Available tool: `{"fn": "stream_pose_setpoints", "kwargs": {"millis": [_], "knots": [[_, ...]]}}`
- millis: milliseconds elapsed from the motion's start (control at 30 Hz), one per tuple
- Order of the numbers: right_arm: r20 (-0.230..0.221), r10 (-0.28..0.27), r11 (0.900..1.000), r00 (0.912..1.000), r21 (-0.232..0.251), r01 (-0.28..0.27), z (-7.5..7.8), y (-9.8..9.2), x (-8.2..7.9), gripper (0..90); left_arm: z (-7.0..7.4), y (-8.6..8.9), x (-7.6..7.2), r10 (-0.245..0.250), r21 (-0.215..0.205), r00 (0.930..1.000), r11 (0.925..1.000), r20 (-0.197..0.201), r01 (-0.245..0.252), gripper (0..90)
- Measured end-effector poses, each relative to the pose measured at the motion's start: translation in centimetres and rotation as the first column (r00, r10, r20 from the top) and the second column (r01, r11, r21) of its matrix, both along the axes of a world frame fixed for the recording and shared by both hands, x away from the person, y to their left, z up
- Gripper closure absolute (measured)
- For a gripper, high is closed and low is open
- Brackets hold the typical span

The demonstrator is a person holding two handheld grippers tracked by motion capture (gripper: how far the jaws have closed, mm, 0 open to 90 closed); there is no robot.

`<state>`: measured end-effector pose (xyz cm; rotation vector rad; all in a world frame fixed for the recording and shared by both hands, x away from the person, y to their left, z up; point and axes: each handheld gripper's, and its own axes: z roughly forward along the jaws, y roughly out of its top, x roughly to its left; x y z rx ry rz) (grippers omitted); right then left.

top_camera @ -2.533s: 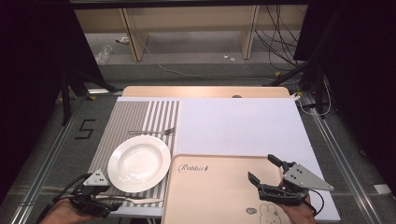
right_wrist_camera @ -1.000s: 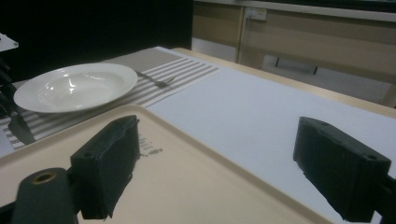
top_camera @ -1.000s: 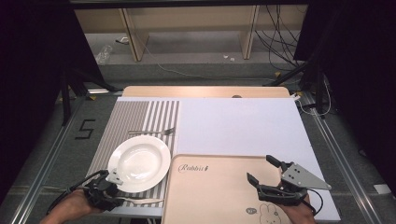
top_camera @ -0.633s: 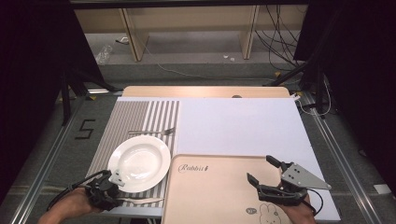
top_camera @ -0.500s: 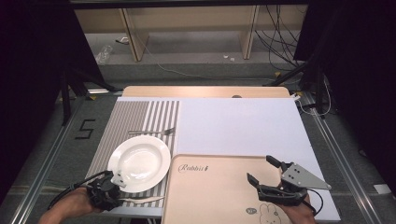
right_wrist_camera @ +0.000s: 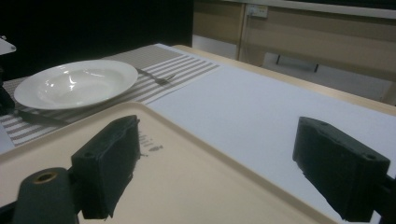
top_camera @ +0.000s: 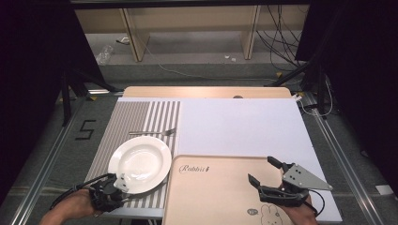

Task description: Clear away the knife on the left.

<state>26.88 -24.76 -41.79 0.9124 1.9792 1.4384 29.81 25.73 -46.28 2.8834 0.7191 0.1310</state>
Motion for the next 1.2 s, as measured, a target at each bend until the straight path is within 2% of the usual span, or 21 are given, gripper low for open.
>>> {"fn": "stream_pose_setpoints", "kwargs": {"millis": [233, 333, 500, 567, 700, 767, 833, 1000, 1200], "knots": [[0.001, 0.003, 1.0, 1.0, -0.002, -0.003, 0.0, 0.0, 0.0, 15.6, 0.0, -0.2, -0.2, -0.032, 0.012, 0.9994, 0.9994, 0.015, 0.032, 78.9], [0.002, 0.003, 1.0, 1.0, -0.003, -0.003, 0.0, 0.0, 0.0, 15.6, 0.0, 0.0, -0.3, -0.039, 0.0, 0.9991, 0.9992, 0.019, 0.039, 79.0], [0.0, 0.002, 1.0, 1.0, -0.007, -0.002, 0.0, 0.0, 0.0, 15.6, 0.0, 0.0, -0.4, -0.053, 0.004, 0.998, 0.9986, 0.034, 0.053, 79.2], [-0.001, 0.003, 1.0, 1.0, -0.007, -0.003, 0.0, 0.0, 0.0, 15.6, 0.0, 0.2, -0.4, -0.053, -0.011, 0.9981, 0.9985, 0.032, 0.053, 79.2], [-0.002, 0.002, 1.0, 1.0, -0.007, -0.002, -0.1, 0.0, 0.0, 15.6, 0.1, 0.1, -0.6, -0.073, 0.006, 0.9963, 0.9973, 0.045, 0.073, 79.3], [-0.004, 0.001, 1.0, 1.0, -0.007, -0.001, -0.1, 0.0, 0.1, 15.6, 0.1, 0.3, -0.6, -0.072, -0.01, 0.9967, 0.9973, 0.037, 0.072, 79.2], [-0.003, 0.001, 1.0, 1.0, -0.007, -0.001, -0.1, 0.0, 0.1, 15.6, 0.1, 0.3, -0.7, -0.076, -0.007, 0.9963, 0.997, 0.039, 0.077, 79.3], [-0.007, 0.001, 1.0, 1.0, -0.01, -0.001, 0.0, 0.0, 0.0, 15.6, 0.1, 0.5, -1.3, -0.09, 0.013, 0.9949, 0.9959, 0.045, 0.089, 79.3], [-0.007, -0.001, 1.0, 1.0, -0.009, 0.0, -0.1, 0.0, 0.1, 15.6, 0.4, 0.2, -2.0, -0.093, 0.011, 0.9939, 0.9956, 0.059, 0.093, 79.3]]}}
